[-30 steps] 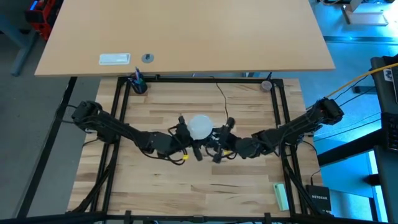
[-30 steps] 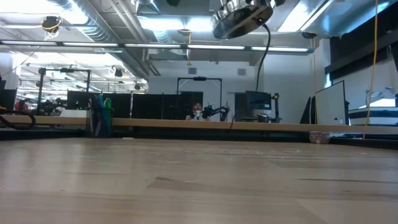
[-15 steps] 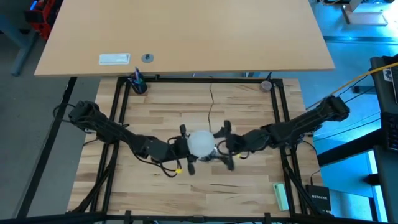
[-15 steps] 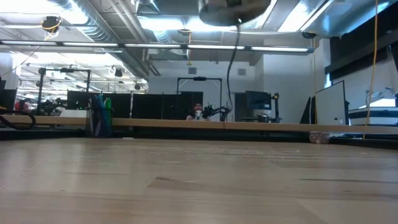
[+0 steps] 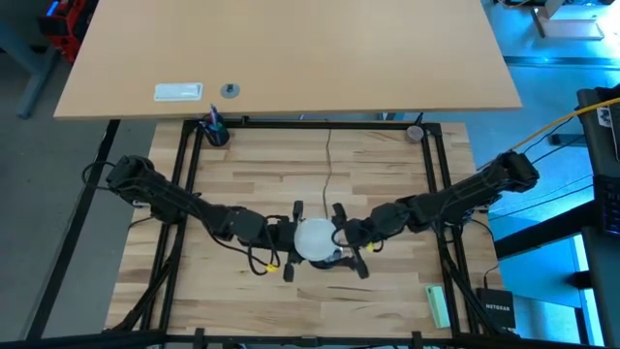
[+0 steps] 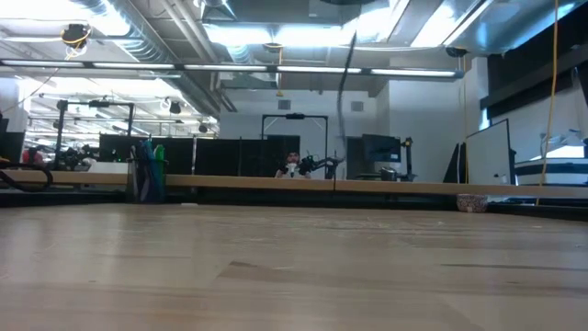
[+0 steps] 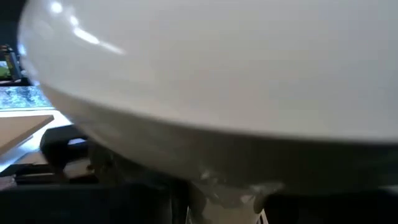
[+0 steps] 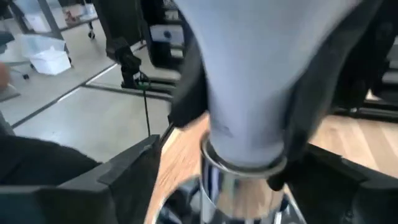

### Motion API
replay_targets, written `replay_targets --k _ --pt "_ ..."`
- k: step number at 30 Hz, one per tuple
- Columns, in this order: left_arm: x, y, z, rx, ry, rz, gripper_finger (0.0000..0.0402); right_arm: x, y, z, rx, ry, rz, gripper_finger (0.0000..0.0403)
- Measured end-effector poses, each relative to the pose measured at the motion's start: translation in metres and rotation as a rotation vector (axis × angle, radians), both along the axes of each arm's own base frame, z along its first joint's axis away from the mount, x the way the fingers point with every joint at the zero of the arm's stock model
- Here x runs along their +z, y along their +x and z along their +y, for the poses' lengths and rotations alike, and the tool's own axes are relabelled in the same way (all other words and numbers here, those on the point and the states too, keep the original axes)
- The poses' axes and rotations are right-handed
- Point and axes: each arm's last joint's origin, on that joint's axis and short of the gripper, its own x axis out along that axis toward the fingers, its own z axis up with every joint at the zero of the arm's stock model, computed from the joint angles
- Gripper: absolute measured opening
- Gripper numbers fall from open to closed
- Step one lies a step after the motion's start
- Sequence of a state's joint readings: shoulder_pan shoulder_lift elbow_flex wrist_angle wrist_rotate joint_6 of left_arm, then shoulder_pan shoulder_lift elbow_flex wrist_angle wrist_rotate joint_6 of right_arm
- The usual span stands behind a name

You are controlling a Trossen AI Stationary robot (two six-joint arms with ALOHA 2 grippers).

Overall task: Screw lightbulb
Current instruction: Remove the lightbulb from the lamp

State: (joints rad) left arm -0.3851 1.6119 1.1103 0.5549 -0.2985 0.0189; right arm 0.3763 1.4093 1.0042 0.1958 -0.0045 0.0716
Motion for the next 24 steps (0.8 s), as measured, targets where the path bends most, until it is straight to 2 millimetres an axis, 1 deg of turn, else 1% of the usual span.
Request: replay_targets --k 3,7,10,13,16,18,20,22,24 --pt "0.0 0.0 -0.001 -0.003 0.001 0.001 0.0133 -0.003 0.001 0.001 0.001 -0.007 0.015 0.0265" --pt "0.0 -0.001 -0.002 0.0 0.007 -0.003 0.0133 -0.004 0.001 -0.001 -0.051 -0.042 0.012 0.0169" --pt "0.0 -0.001 -0.002 0.023 0.007 -0.001 0.0133 -0.005 0.001 -0.003 -0.134 -0.074 0.021 0.0167" --pt "0.0 -0.002 0.0 0.142 -0.004 0.002 0.0133 -0.005 0.0 -0.003 -0.247 -0.107 0.015 0.0167" --pt "-0.002 -0.001 0.002 0.328 -0.046 -0.016 0.0133 -0.006 -0.001 -0.002 -0.457 -0.157 -0.01 0.0167" --pt "-0.007 0.002 0.002 0.444 -0.097 -0.032 0.0133 -0.008 -0.002 -0.001 -0.619 -0.206 -0.021 0.0167" --pt "-0.013 0.007 0.003 0.524 -0.134 -0.051 0.0133 -0.011 -0.001 -0.002 -0.721 -0.264 -0.027 0.0167" --pt "-0.018 0.011 0.002 0.576 -0.138 -0.056 0.0133 -0.014 0.002 -0.001 -0.756 -0.302 -0.032 0.0167" --pt "-0.018 0.014 0.0 0.603 -0.129 -0.049 0.0133 -0.015 0.002 -0.001 -0.767 -0.308 -0.037 0.0167"
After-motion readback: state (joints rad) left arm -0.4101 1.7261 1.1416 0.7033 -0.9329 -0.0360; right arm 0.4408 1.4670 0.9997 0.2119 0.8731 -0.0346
